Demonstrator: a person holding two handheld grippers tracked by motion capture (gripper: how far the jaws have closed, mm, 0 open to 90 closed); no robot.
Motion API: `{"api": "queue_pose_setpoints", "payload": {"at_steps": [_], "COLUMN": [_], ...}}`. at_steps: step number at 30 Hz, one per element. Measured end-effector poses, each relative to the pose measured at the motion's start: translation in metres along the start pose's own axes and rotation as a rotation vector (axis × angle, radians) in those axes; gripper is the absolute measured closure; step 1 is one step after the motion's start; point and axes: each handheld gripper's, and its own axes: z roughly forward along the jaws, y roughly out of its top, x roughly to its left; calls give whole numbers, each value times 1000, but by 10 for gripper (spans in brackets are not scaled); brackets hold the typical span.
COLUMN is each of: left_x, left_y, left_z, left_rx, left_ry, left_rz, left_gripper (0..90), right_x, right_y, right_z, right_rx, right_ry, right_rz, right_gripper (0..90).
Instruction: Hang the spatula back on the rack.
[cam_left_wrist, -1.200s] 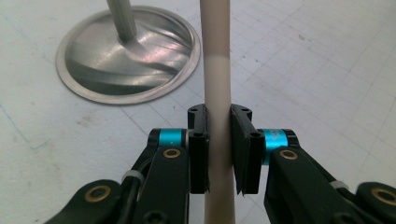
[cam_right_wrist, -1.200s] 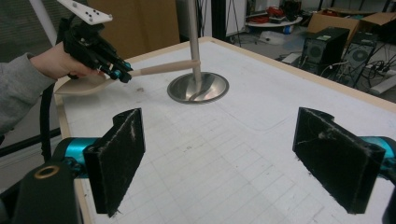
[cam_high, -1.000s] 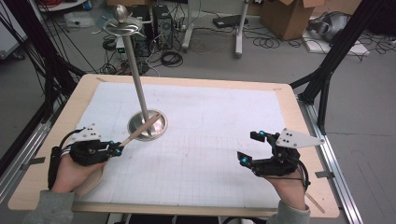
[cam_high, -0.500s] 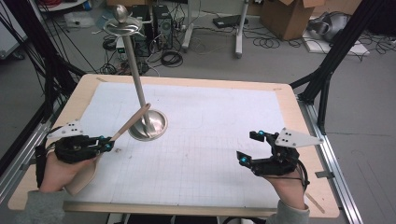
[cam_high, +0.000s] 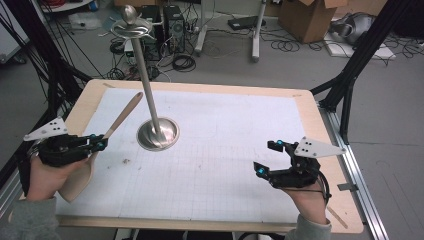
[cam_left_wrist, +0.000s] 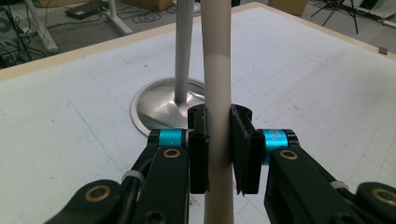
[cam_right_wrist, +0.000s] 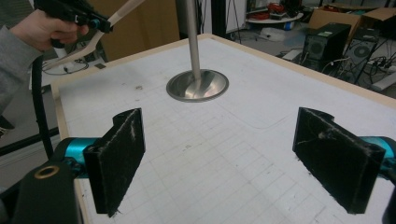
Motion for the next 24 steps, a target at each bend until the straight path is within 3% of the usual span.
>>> {"api": "queue_pose_setpoints", "payload": {"at_steps": [11, 15, 24], "left_x": [9, 12, 15], "left_y": [8, 12, 27], "left_z": [-12, -16, -27], "left_rx": [-60, -70, -74], "left_ry": [-8, -6, 35], "left_rz": [-7, -44, -12], "left_gripper": [780, 780, 780], "right_x": [2, 1, 1], "right_y": [0, 0, 0], "right_z": [-3, -4, -3], "right_rx": [0, -5, -1], "right_ry": [-5, -8, -5], "right_rz": [3, 5, 1], "right_gripper": [160, 160, 160]}}
